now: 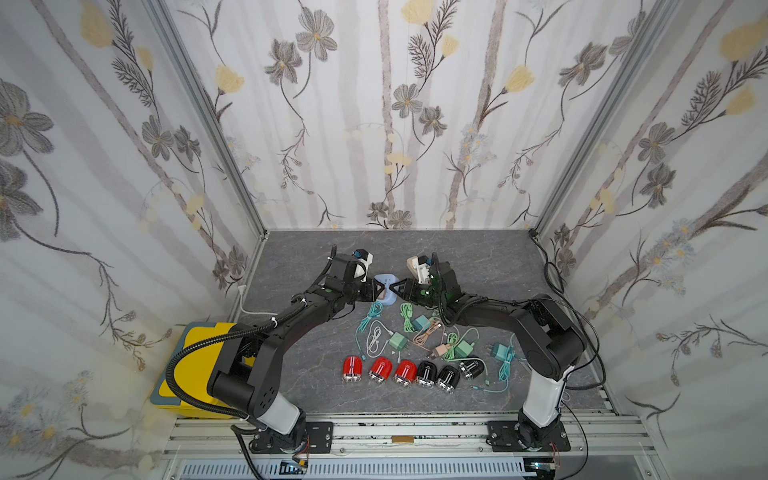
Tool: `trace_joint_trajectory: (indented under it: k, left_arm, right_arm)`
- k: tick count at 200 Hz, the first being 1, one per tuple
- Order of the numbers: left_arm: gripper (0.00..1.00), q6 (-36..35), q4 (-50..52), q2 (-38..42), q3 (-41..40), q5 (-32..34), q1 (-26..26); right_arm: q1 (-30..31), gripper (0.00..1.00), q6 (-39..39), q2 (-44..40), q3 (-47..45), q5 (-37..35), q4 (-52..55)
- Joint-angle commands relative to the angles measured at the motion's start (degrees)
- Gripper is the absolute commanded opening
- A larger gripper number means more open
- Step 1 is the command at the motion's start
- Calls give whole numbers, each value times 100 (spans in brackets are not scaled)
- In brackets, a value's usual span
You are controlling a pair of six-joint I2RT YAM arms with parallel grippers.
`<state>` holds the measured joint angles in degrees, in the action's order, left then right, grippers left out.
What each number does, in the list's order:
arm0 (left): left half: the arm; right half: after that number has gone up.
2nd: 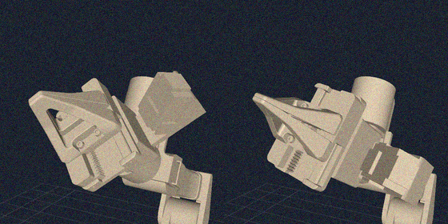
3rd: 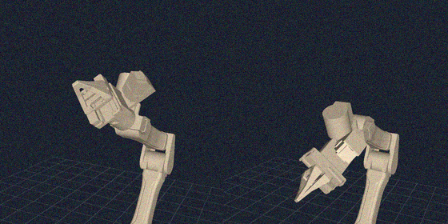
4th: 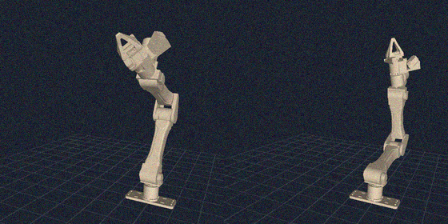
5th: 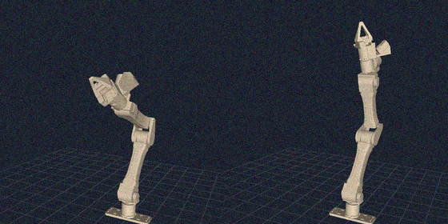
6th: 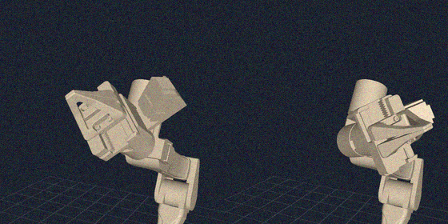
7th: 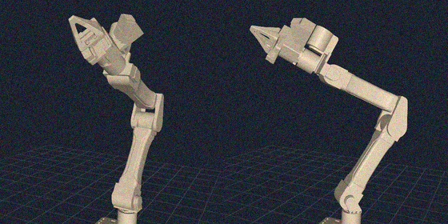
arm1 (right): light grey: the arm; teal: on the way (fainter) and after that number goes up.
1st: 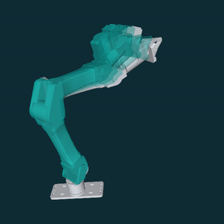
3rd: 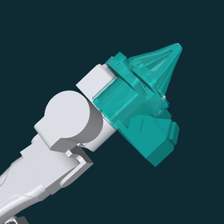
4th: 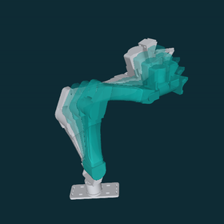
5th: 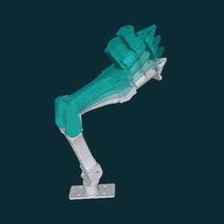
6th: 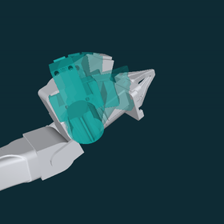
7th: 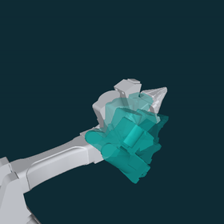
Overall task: Unplug the electric shaver
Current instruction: Remove the plug from the socket.
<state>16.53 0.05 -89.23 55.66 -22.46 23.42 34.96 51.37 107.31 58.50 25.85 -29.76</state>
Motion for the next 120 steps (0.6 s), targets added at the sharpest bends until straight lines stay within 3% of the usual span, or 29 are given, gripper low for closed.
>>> trace_joint_trajectory:
  k: [1, 59, 120]
  left_arm:
    - [14, 110, -454, 92, -80, -229, -62]
    - [12, 375, -908, 396, -529, -789, -503]
    - [13, 250, -882, 620, -750, -690, -543]
  right_arm:
    - [7, 32, 111, 8, -20, 77, -357]
    - [-81, 25, 401, -38, -318, 201, -867]
    - [-122, 23, 534, 53, -290, 254, -1014]
